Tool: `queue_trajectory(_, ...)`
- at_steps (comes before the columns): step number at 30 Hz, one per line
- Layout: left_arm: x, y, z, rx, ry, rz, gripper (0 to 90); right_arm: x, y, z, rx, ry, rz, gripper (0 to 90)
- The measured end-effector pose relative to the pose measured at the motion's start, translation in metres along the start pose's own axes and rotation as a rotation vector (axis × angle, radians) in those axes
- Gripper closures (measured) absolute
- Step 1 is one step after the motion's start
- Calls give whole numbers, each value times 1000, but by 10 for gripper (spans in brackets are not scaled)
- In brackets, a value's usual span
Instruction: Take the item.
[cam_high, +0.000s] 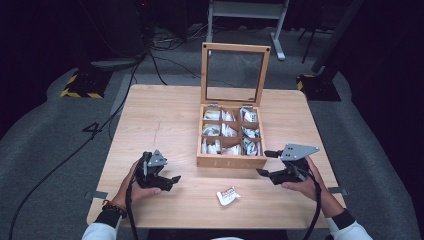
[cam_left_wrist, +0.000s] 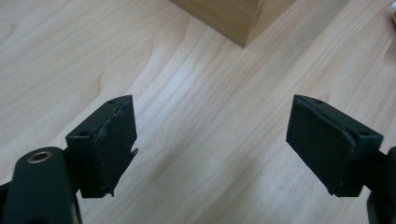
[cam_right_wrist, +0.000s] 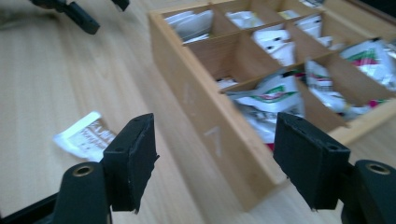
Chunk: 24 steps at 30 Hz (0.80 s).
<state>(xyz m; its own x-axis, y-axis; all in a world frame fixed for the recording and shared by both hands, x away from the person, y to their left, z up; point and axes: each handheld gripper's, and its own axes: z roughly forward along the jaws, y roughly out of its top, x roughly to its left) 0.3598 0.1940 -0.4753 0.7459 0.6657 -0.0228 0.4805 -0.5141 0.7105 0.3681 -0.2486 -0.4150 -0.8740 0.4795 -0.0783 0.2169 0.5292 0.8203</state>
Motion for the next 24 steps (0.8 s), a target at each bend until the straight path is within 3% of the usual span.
queue_trajectory(11, 15, 52, -3, -86, 0, 21, 161, -42, 2, -14, -32, -109, 94, 305)
queue_trajectory(13, 18, 61, -1, -89, -8, 23, 164, -50, 3, -14, -32, -125, 109, 303)
queue_trajectory(20, 30, 97, 8, -95, 27, 48, 164, -78, 17, -8, -30, -170, 148, 289)
queue_trajectory(24, 39, 117, 15, -99, 41, 34, 165, -91, 26, -2, -19, -200, 155, 289)
